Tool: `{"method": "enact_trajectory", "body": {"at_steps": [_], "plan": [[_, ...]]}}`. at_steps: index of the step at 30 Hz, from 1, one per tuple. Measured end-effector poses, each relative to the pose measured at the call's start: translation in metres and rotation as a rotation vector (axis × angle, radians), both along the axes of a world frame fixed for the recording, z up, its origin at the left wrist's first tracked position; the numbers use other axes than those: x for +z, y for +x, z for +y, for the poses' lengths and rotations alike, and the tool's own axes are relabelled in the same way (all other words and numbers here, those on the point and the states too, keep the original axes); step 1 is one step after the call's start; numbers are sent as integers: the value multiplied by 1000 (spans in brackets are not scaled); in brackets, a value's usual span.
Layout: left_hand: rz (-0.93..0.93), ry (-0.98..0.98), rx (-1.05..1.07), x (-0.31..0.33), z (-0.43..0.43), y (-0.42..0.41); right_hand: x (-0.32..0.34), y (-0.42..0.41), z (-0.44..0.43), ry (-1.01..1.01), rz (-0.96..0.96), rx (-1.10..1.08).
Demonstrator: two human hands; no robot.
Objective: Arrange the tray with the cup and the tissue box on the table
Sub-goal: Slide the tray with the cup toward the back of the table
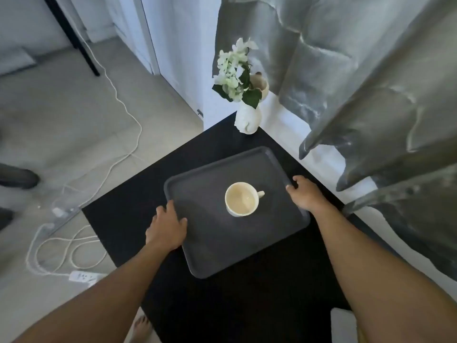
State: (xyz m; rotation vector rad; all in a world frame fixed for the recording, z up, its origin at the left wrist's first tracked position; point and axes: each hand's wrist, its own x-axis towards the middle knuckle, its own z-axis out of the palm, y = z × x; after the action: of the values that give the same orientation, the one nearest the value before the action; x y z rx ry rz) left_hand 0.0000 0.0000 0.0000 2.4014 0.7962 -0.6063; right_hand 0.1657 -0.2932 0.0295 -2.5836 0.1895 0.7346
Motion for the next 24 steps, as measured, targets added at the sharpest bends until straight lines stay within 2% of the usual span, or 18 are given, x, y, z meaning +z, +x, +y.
{"method": "enact_trajectory", "body": {"at_steps": [9, 16, 24], "plan": [[21, -50, 258, -22, -5, 5, -26, 8, -1, -57, 5, 8], [-49, -130, 401, -32, -6, 1, -44, 13, -4, -78, -90, -36], [-99, -112, 385, -32, 2, 2, -50, 0, -15, -155, -138, -65]]}}
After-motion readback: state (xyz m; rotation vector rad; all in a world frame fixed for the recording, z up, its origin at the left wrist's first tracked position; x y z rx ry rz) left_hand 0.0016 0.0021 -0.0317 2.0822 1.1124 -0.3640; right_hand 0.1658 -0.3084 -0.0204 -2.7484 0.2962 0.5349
